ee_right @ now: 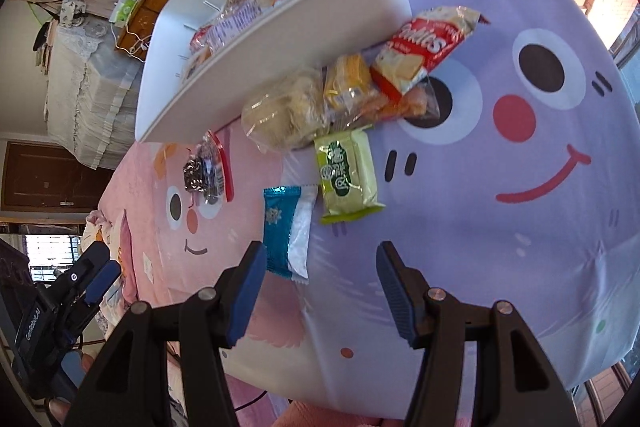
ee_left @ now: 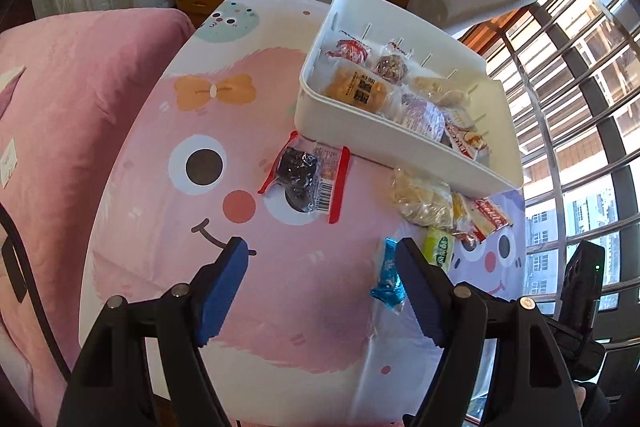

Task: Organize snacks
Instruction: 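Reach the left tool to the dark chocolate bag while the right tool reaches the blue wrapped candy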

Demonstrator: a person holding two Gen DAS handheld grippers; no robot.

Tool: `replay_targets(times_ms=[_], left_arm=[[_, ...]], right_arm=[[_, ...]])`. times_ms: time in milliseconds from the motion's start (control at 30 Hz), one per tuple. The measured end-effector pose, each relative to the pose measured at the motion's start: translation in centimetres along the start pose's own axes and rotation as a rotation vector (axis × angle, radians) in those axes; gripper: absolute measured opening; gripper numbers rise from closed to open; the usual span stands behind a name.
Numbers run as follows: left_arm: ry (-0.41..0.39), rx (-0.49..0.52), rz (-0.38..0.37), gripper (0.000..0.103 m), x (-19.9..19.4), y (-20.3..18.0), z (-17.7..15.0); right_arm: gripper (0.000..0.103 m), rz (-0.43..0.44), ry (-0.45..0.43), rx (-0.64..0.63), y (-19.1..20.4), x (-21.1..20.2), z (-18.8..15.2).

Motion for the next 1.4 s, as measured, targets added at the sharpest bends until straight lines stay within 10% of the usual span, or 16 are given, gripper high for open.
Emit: replay_targets(times_ms=[733,1400], left_arm=[[0.124,0.158,-0.093,0.075,8.6,2.7,2.5],[0.012,0.273,-0.120,0.066,14.9,2.3,5.2]], right_arm=[[0.058,-0.202,-0.093,0.044,3.4,4.8,-2.8],[0.058,-0.408,-0.274,-0.119,6.4,8.6,-4.7]])
Point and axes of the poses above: each gripper's, at about its wrist camera, not at the fingertips, and x roughly the way its jaws point, y to its left, z to its top, the point moved 4 cm from there along x, roughly the way its jaws point, and after that the axes turned 9 degrees about x, right-handed, at the moved point
